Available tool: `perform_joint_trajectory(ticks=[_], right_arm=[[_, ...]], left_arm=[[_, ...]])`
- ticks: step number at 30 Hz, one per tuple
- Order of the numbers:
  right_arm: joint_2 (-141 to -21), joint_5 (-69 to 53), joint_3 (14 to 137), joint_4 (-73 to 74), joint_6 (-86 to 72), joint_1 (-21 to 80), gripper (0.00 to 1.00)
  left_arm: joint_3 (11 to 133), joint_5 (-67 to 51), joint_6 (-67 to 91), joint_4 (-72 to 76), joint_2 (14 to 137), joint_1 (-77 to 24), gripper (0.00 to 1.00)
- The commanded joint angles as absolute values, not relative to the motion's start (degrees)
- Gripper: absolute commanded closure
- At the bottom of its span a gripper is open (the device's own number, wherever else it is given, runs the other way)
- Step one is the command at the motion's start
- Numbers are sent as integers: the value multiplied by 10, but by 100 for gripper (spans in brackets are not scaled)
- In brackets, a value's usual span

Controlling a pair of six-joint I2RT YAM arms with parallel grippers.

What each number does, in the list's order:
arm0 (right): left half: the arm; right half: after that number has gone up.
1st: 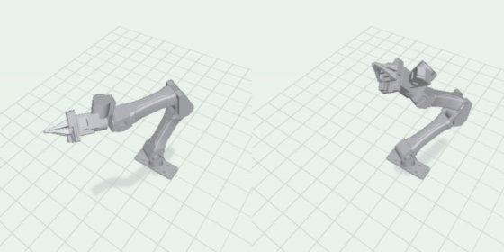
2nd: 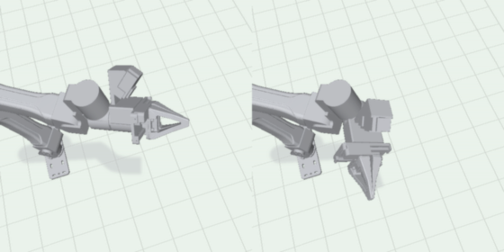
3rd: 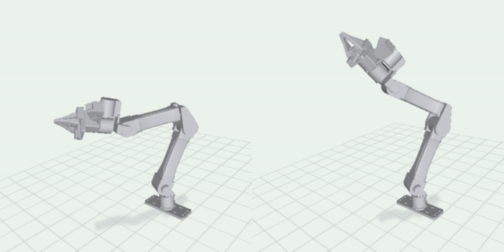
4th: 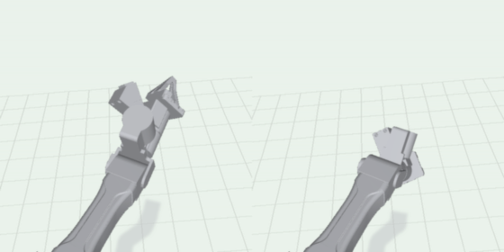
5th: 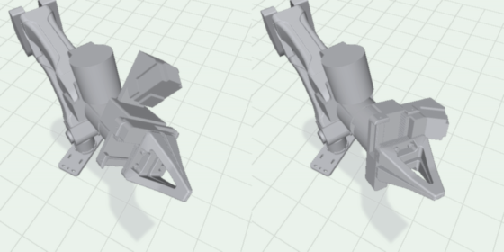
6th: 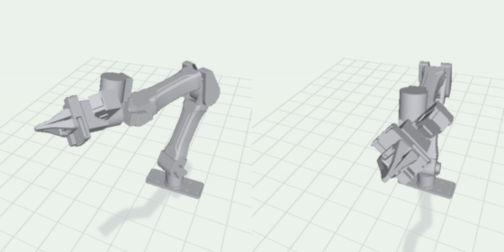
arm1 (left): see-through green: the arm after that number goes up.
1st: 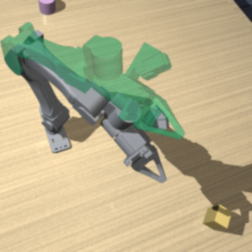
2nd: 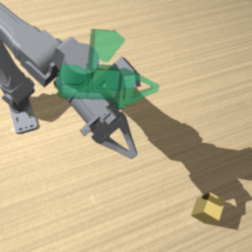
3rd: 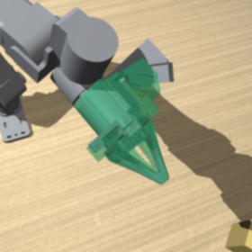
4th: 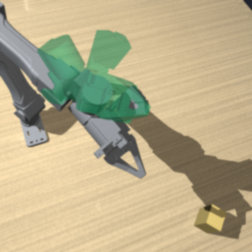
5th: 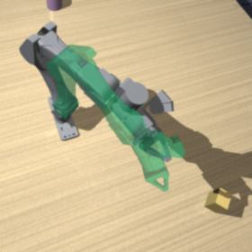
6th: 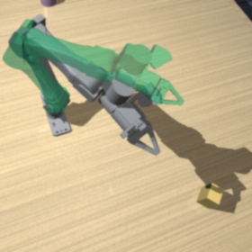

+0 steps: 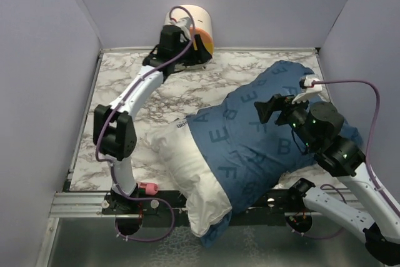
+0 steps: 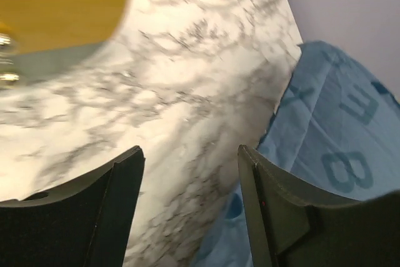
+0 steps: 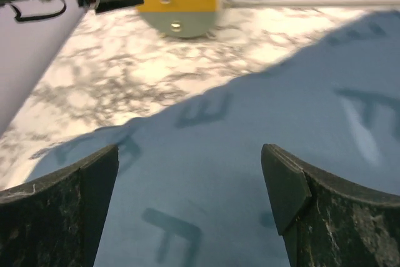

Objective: Put the pillow into the pillowcase
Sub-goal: Stuff the pillow into the pillowcase.

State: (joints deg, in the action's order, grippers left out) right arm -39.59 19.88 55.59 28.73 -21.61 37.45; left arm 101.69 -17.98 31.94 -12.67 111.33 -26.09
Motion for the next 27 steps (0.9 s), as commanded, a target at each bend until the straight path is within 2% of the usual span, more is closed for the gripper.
perform_joint_trajectory(ticks=[1, 4, 7, 12, 16, 17, 18, 20, 21, 22, 24, 27], right_arm=[[-481, -38, 640, 260, -122, 378, 4], [-619, -181, 751, 354, -88, 378, 4], [-698, -254, 813, 389, -65, 383, 3], [-774, -303, 882, 475, 4, 393, 1], [-829, -245, 851, 533, 34, 419, 5], [-841, -216, 838, 536, 30, 420, 12], [-851, -183, 827, 538, 27, 420, 24], [-864, -86, 817, 532, 13, 419, 67], [-864, -38, 818, 521, 15, 413, 81], [-864, -9, 827, 510, 22, 394, 91], [-873, -4, 868, 493, 35, 331, 99], [-899, 29, 939, 473, 34, 288, 99]], left_arm=[[955, -171, 267, -156, 925, -209, 34], [862, -231, 289, -149, 828, -198, 34], [772, -257, 336, -178, 738, -194, 37], [699, -186, 345, -295, 616, -192, 36], [682, -136, 352, -324, 551, -192, 33], [678, -133, 360, -320, 542, -191, 30], [671, -135, 369, -312, 534, -191, 27], [646, -157, 395, -281, 518, -191, 21], [626, -172, 409, -261, 512, -192, 21], [613, -192, 420, -243, 509, -191, 21], [599, -206, 439, -222, 506, -190, 21], [598, -222, 454, -191, 512, -190, 24]])
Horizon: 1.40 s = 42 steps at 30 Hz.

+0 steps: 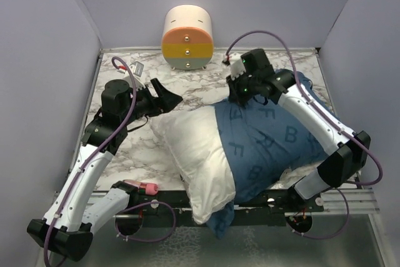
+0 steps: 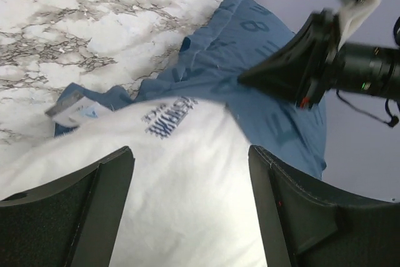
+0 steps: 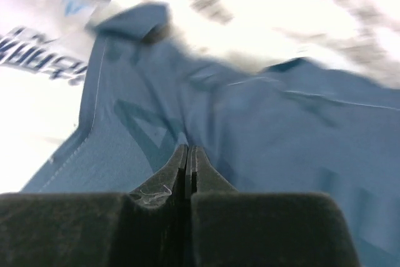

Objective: Put the pillow into the pillowcase
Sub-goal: Stuff the pillow into the pillowcase.

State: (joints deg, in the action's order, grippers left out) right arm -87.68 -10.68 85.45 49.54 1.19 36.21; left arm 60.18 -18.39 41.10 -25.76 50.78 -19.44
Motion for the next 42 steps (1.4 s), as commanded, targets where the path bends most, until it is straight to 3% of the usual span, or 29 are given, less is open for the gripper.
perform_joint_trajectory(ticks=[1, 5, 8, 12, 15, 18, 23, 33, 40, 42], right_arm=[[-902, 38, 948, 450, 41, 286, 99], [-931, 29, 1001, 413, 73, 275, 99], [-948, -81, 1013, 417, 88, 272, 96], [-913, -320, 969, 386, 55, 273, 48], [-867, -382, 931, 337, -36, 281, 36], [-860, -314, 949, 359, -99, 297, 30], [-911, -131, 1028, 452, -140, 301, 32], [-996, -12, 1040, 505, -133, 301, 38], [-1015, -20, 1021, 510, -123, 304, 80], [-1010, -61, 1023, 499, -124, 305, 90]], left_arm=[[600, -226, 457, -183, 515, -190, 25], [603, -250, 459, -168, 528, -190, 26], [595, -265, 461, -174, 532, -190, 25], [594, -230, 440, -241, 528, -190, 21], [586, -161, 396, -314, 527, -190, 20], [520, -165, 406, -239, 522, -190, 19], [462, -168, 425, 22, 569, -190, 13], [493, -254, 441, 157, 740, -193, 8], [438, -278, 462, 208, 754, -243, 27], [424, -278, 469, 240, 757, -260, 37]])
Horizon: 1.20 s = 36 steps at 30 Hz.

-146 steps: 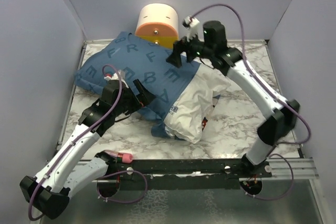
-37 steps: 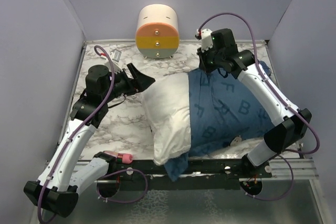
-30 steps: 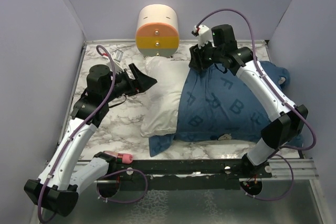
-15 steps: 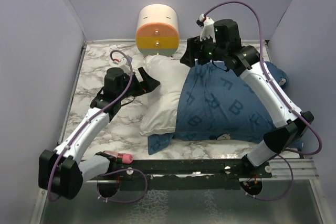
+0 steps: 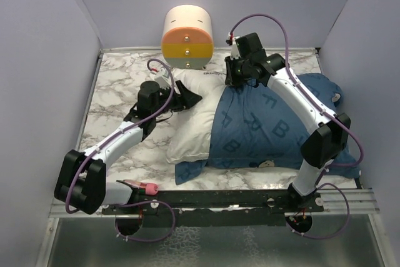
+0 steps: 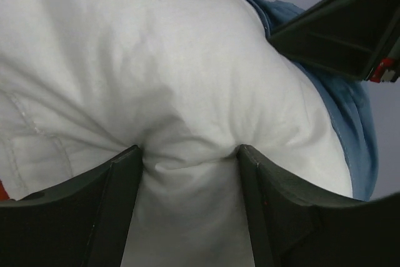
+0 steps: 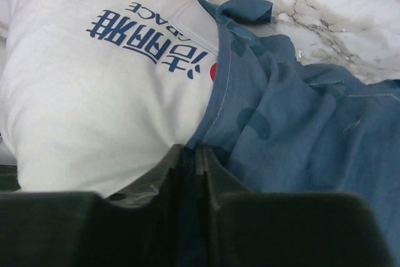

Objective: Put the pillow into the pillowcase
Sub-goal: Stuff the pillow into the pillowcase.

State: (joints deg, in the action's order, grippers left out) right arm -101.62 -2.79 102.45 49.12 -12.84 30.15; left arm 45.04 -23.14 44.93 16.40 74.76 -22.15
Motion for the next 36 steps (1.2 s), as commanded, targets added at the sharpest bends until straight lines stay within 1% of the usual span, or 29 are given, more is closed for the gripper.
perform_joint_trajectory(ticks=[1, 3, 5, 6, 7, 9, 12, 16, 18, 22, 26, 28, 30, 31, 32, 33, 34, 36], right_arm=[[-1005, -89, 1022, 486, -125, 307, 93], [-994, -151, 1018, 450, -134, 307, 98], [-989, -215, 1016, 400, -157, 308, 99], [-989, -249, 1019, 380, -169, 309, 99], [-992, -282, 1023, 360, -185, 312, 99], [-1002, -341, 1035, 319, -218, 325, 99], [-1027, -397, 1065, 274, -255, 359, 99], [-1049, -426, 1086, 228, -293, 394, 99], [-1048, -429, 1080, 219, -299, 397, 99], [-1035, -387, 1059, 231, -292, 389, 99], [-1057, -370, 1099, 245, -289, 373, 99], [-1071, -341, 1137, 276, -278, 369, 99], [-1059, -328, 1145, 291, -263, 359, 99], [-1042, -317, 1139, 297, -254, 355, 98], [-1022, -302, 1130, 306, -240, 351, 92], [-1001, -287, 1119, 317, -218, 349, 79], [-978, -267, 1103, 330, -203, 347, 70], [-938, -240, 1081, 370, -177, 346, 59]], left_arm=[[418, -279, 472, 256, 759, -267, 43], [412, -282, 477, 282, 765, -278, 56], [410, -284, 479, 306, 771, -282, 67], [411, -287, 479, 316, 775, -283, 72], [414, -289, 479, 325, 778, -284, 74], [424, -294, 479, 342, 785, -286, 76], [438, -299, 481, 376, 793, -290, 77], [445, -305, 504, 458, 803, -297, 78], [439, -306, 525, 502, 808, -303, 78], [418, -298, 551, 567, 819, -329, 78], [418, -277, 576, 612, 852, -361, 78], [422, -259, 588, 606, 864, -363, 75], [414, -209, 571, 544, 848, -354, 66], [409, -195, 557, 495, 836, -344, 60], [401, -186, 547, 458, 818, -334, 52], [390, -180, 543, 428, 799, -320, 45], [378, -180, 539, 393, 774, -304, 39], [359, -194, 519, 322, 722, -270, 31]])
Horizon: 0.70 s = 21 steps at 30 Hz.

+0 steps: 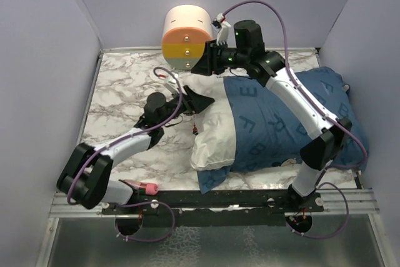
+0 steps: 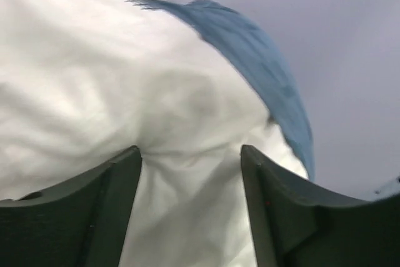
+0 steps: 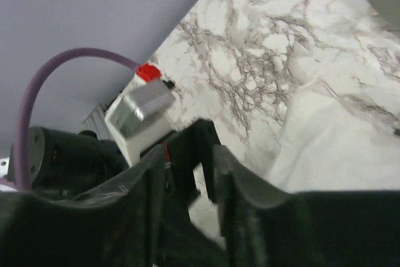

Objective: Put the pillow into the pillowcase
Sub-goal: Stuff the pillow into the pillowcase.

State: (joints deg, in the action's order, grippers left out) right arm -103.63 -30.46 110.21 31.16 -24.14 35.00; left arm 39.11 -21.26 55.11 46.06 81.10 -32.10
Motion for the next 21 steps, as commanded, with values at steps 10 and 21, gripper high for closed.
perform_joint_trajectory(ticks=[10, 21], right_arm=[[-796, -101, 949, 536, -205, 382, 40], [-837, 93, 909, 640, -193, 414, 43]], left_arm=[[320, -329, 511, 137, 547, -220, 12], [315, -334, 562, 323, 695, -334, 11]])
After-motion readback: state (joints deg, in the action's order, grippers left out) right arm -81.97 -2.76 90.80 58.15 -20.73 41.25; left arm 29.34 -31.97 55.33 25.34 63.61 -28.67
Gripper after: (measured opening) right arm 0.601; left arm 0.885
